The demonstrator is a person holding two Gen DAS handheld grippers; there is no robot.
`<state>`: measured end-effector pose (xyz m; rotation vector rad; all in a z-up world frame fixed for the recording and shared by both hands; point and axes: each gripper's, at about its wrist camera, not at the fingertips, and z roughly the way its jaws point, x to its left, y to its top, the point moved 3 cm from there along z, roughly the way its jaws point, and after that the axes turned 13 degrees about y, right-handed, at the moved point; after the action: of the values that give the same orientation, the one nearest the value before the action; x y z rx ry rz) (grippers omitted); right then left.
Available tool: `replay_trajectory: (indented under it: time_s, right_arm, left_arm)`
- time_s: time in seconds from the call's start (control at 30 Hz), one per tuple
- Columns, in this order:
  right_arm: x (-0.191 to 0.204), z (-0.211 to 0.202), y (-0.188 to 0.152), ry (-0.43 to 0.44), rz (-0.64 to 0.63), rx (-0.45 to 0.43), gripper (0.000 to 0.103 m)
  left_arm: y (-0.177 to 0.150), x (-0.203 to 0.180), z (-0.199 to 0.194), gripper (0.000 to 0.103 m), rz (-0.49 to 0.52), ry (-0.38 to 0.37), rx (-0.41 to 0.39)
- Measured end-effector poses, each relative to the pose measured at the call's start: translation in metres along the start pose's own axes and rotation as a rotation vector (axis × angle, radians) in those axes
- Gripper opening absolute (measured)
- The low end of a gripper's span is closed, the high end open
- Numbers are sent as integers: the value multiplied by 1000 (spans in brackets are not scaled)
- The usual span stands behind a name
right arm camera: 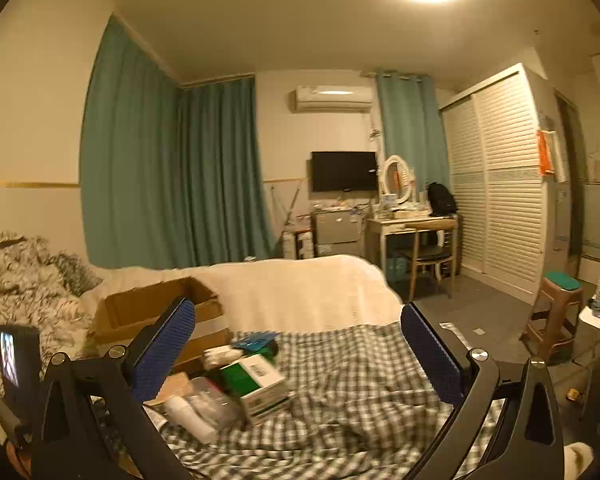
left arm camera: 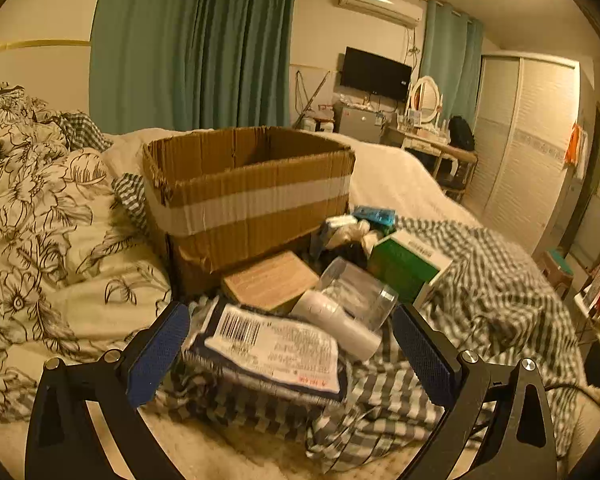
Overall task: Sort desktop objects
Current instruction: 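Grasp the white barcode-labelled packet with the left tool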
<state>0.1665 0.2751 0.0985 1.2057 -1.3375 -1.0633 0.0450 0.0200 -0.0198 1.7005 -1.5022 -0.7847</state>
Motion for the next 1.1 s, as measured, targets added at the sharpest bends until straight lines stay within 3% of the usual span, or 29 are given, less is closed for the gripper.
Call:
replay_trajectory:
  time_s: [0.2,0.47,0.83,0.9,0.93,0.97,1.0,1.07,1.1]
  right_arm:
    - [-31,16,-23,-45,78,83,103]
    - [-9,57,-55,-26,-18,234,103]
    - [21,91,-90,9,-112,392,103]
    - [22,92,-93,6,-115,405,102]
    - [21,93,-94,-14,-116,408,103]
    - [21,92,-94,-29,-112,410,103]
    - [19,93,-95,-27,-101,413,103]
    - [16,92,-95,-1,-65,416,103]
    - [14,92,-96,8,-47,418,103]
  left_arm:
    - [-19,-9,17,103,16,-13,66]
    - [-35,-23,47,103,83,-7,138]
    - [-46,-17,89,103,97,88,241]
    - [-46,-14,90,91,88,56,262]
    - [-46,-14,89,72,98,64,265]
    - [-46,-15,87,61,107,53,265]
    - [-46,-16,85,56,107,37,260]
    - [-44,-16,74,33,108,16,233]
    - [-43,-16,69,29,111,12,219]
